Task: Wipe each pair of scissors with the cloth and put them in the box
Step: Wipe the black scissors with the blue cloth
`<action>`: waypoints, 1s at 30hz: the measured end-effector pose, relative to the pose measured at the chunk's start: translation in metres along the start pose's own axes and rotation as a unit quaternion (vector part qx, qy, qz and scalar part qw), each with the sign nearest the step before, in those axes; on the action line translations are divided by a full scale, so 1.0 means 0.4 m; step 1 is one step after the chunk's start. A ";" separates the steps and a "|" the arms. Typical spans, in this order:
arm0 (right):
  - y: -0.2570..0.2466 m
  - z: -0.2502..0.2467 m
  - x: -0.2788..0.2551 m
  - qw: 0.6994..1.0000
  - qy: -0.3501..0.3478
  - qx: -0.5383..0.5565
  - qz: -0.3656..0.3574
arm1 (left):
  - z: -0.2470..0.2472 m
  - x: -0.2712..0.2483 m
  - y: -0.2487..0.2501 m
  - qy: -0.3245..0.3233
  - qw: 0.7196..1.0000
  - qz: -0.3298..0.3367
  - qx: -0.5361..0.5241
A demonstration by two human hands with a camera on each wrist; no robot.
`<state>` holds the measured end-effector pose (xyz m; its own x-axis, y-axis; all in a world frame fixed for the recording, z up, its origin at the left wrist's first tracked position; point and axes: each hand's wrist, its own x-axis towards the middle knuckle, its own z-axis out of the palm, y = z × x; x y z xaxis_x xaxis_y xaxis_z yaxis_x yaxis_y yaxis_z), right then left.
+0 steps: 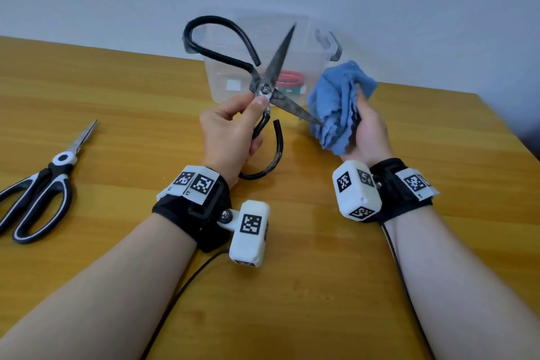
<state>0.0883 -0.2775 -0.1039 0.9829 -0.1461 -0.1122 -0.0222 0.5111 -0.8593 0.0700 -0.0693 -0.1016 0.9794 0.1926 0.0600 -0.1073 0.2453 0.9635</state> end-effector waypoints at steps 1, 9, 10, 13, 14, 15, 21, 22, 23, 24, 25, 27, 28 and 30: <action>0.005 0.005 -0.001 0.999 -0.040 0.005 0.018 | 0.002 -0.002 -0.003 -0.028 1.000 0.007 0.013; 0.048 0.022 -0.031 0.950 -0.157 -0.260 -0.072 | 0.002 -0.013 -0.014 -0.128 0.980 0.079 0.130; 0.047 0.022 -0.032 0.947 -0.163 -0.267 -0.077 | 0.002 -0.013 -0.013 -0.131 0.979 0.072 0.136; 0.043 0.021 -0.034 0.939 -0.178 -0.284 -0.079 | -0.001 -0.007 -0.017 -0.155 0.975 0.049 0.153; 0.042 0.022 -0.037 0.937 -0.185 -0.285 -0.077 | -0.002 -0.006 -0.018 -0.169 0.971 0.047 0.162; 0.041 0.024 -0.040 0.937 -0.189 -0.284 -0.076 | -0.003 -0.006 -0.018 -0.184 0.967 0.048 0.170; 0.036 0.028 -0.045 0.943 -0.180 -0.274 -0.065 | -0.001 -0.009 -0.016 -0.157 0.978 0.071 0.121; 0.036 0.030 -0.045 0.945 -0.177 -0.269 -0.064 | 0.001 -0.008 -0.016 -0.136 0.983 0.073 0.100; 0.035 0.033 -0.045 0.946 -0.169 -0.268 -0.066 | 0.002 -0.004 -0.016 -0.113 0.988 0.072 0.075; 0.035 0.034 -0.045 0.947 -0.159 -0.271 -0.072 | 0.001 0.001 -0.016 -0.092 0.992 0.072 0.052; 0.035 0.035 -0.045 0.946 -0.147 -0.277 -0.080 | -0.001 0.005 -0.017 -0.076 0.994 0.074 0.037; 0.034 0.033 -0.047 0.947 -0.125 -0.283 -0.091 | -0.002 0.007 -0.018 -0.058 0.995 0.078 0.026; 0.033 0.033 -0.048 0.948 -0.115 -0.282 -0.091 | -0.002 0.008 -0.018 -0.051 0.996 0.076 0.023; 0.031 0.035 -0.045 0.953 -0.089 -0.274 -0.089 | -0.007 0.015 -0.015 -0.023 0.998 0.049 0.018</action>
<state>0.0727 -0.2565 -0.1055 0.9943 -0.0177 0.1053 0.1046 -0.0349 -0.9939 0.0759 -0.0669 -0.1077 0.9715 0.1702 0.1653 -0.1973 0.1930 0.9612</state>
